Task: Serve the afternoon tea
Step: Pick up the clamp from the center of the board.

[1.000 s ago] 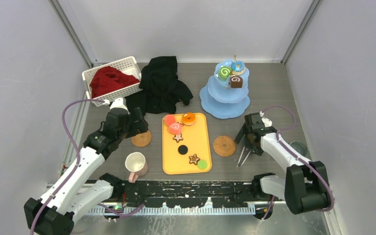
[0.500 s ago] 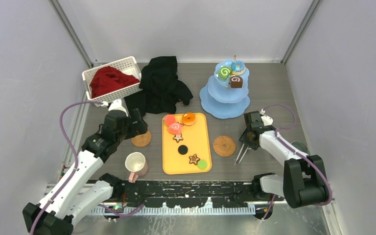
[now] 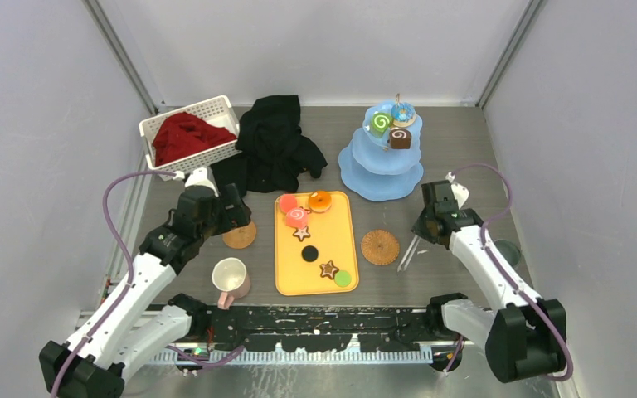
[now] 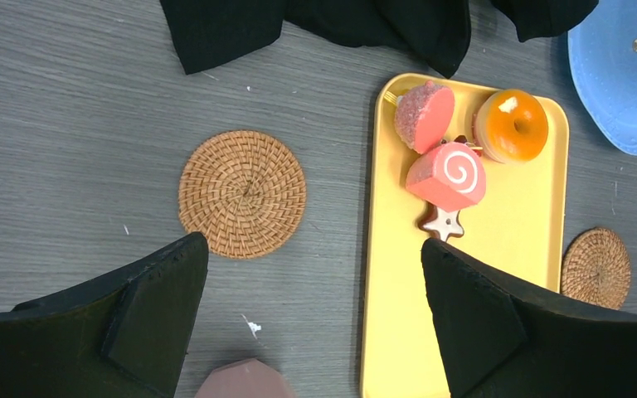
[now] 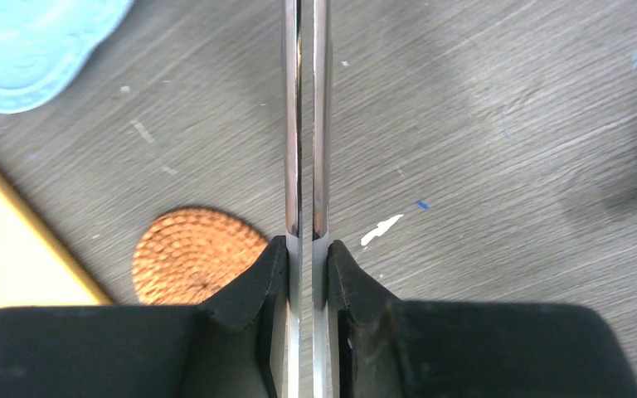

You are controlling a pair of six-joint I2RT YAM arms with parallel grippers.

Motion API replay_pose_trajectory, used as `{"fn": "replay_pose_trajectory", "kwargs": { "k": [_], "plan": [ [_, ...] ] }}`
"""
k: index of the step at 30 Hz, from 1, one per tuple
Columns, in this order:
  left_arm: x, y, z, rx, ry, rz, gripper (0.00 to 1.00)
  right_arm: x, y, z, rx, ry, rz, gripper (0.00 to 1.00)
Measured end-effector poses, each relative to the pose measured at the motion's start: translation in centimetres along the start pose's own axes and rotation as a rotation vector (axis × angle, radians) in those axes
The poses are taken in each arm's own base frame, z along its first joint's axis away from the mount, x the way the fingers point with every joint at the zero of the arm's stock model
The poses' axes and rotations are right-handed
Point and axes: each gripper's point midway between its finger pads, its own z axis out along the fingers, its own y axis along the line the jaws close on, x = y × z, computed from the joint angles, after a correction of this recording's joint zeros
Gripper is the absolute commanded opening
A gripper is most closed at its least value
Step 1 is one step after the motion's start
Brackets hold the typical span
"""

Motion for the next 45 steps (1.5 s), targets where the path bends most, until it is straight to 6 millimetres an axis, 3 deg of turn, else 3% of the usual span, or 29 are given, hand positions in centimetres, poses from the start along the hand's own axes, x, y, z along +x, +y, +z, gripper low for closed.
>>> {"fn": "replay_pose_trajectory", "kwargs": {
  "k": [6, 11, 14, 17, 21, 24, 28, 34, 38, 40, 45],
  "plan": [
    [0.4, 0.1, 0.5, -0.012, 0.019, 0.009, 0.99, -0.7, 1.8, -3.1, -0.118, 0.012, -0.032, 0.01],
    [0.3, 0.0, 0.7, -0.011, 0.018, 0.009, 0.99, -0.1, 2.0, -5.0, -0.146, 0.074, -0.075, 0.01],
    [0.2, -0.2, 1.0, -0.005, 0.018, 0.008, 0.99, -1.3, 2.1, -5.7, -0.135, 0.043, -0.08, 0.01],
    [0.3, -0.8, 1.2, 0.022, 0.026, 0.007, 0.99, -3.5, 1.3, -4.2, -0.058, -0.034, -0.072, 0.02],
    [0.2, -1.8, 1.2, 0.069, 0.033, 0.007, 0.99, -6.3, -0.8, 0.6, 0.05, -0.079, -0.023, 0.05],
    [0.1, -2.3, 1.0, 0.094, 0.043, 0.024, 1.0, -6.3, -2.1, 3.4, 0.104, -0.06, -0.013, 0.11],
    [0.0, -2.8, 0.8, 0.122, 0.05, 0.04, 0.99, -5.1, -2.2, 6.0, 0.1, -0.042, -0.017, 0.28],
    [0.3, -3.2, 0.7, 0.15, 0.067, 0.054, 0.99, -5.3, -2.2, 7.9, 0.093, -0.099, -0.009, 0.41],
    [0.5, -3.4, 0.8, 0.157, 0.08, 0.056, 0.99, -6.1, -1.9, 8.5, 0.088, -0.138, 0.002, 0.72],
    [0.5, -3.4, 0.8, 0.157, 0.079, 0.056, 0.99, -6.5, -1.7, 8.6, 0.08, -0.154, 0.006, 0.83],
    [0.4, -3.4, 0.8, 0.154, 0.073, 0.055, 0.99, -6.5, -1.7, 8.3, 0.073, -0.163, 0.029, 0.87]
  ]
}}
